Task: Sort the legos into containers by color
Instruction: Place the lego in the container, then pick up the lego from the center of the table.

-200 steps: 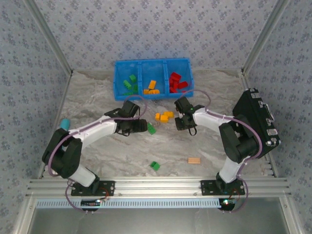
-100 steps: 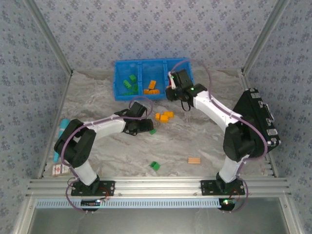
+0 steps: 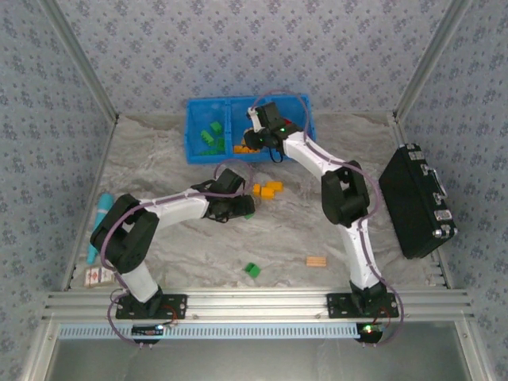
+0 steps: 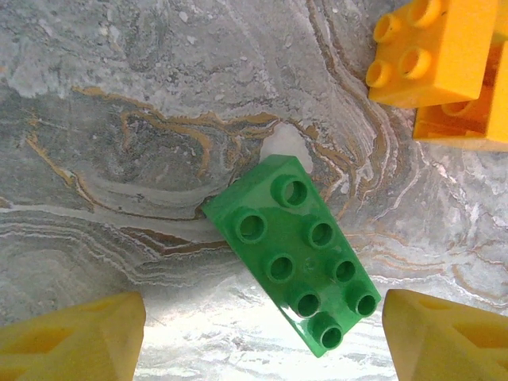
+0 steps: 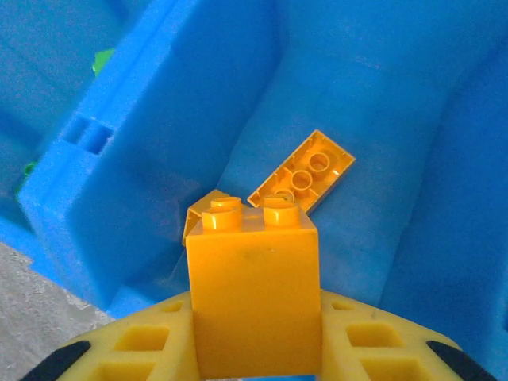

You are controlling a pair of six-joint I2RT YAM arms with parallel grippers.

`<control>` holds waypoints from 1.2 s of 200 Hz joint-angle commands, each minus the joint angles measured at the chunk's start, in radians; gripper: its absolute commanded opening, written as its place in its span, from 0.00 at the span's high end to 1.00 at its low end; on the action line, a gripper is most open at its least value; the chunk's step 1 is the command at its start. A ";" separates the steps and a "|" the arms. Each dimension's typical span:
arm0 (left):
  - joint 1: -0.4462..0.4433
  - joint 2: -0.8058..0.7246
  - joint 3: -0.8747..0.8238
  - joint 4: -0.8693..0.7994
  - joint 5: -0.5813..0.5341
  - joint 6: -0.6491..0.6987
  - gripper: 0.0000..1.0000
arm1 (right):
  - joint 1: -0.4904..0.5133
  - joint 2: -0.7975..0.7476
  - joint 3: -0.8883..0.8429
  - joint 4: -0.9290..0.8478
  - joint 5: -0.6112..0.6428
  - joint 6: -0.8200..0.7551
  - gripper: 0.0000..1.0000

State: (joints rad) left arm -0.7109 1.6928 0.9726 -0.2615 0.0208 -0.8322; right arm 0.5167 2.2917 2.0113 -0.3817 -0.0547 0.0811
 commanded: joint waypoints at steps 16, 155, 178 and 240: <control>-0.016 0.048 0.051 -0.029 -0.029 -0.013 0.22 | 0.002 0.081 0.124 -0.055 -0.031 -0.039 0.62; -0.035 0.198 0.088 -0.009 -0.052 -0.030 0.32 | -0.007 -0.042 -0.014 -0.012 -0.023 -0.076 0.46; -0.038 0.215 0.104 -0.019 -0.046 -0.022 0.37 | -0.009 -0.078 -0.056 0.001 -0.010 -0.078 0.45; -0.049 0.199 0.064 -0.041 -0.048 -0.024 0.59 | -0.025 -0.190 -0.182 0.042 0.025 -0.084 0.45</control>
State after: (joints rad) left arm -0.7410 1.8210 1.0866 -0.3927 -0.1024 -0.8547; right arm 0.5060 2.1818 1.8797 -0.3618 -0.0601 0.0135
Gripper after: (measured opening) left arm 0.450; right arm 0.552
